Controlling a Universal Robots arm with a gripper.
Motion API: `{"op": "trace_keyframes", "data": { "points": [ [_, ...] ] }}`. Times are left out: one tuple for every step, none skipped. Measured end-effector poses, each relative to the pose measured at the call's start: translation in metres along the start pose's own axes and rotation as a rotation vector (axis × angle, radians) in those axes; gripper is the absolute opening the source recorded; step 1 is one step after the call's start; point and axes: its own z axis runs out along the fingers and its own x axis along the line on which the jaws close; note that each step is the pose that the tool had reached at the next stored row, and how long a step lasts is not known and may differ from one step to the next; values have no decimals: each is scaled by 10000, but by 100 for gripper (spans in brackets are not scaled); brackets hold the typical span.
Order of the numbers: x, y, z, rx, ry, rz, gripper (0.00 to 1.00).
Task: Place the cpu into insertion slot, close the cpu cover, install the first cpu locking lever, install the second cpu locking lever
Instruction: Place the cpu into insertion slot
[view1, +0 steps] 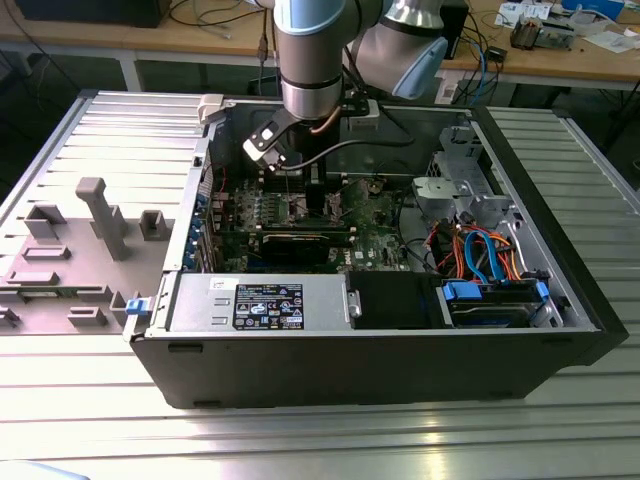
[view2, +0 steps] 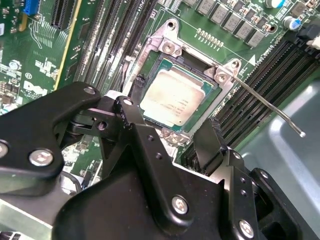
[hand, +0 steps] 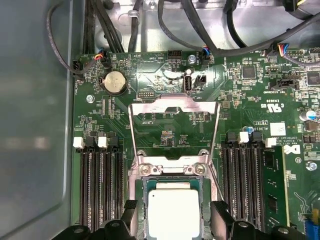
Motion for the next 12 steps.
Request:
{"op": "trace_keyframes", "data": {
  "points": [
    [0,1,-16,4,1,0,68],
    [0,2,-26,7,1,0,68],
    [0,2,-26,7,2,0,68],
    [1,3,-27,8,3,0,67],
    [0,3,-27,8,2,0,60],
    [0,2,-27,9,2,0,53],
    [0,2,-27,9,1,0,47],
    [0,2,-27,10,1,0,42],
    [0,2,-27,10,1,0,35],
    [0,2,-27,11,1,0,29],
    [0,2,-27,10,1,0,23],
    [0,2,-27,11,1,0,17]
  ]
}}
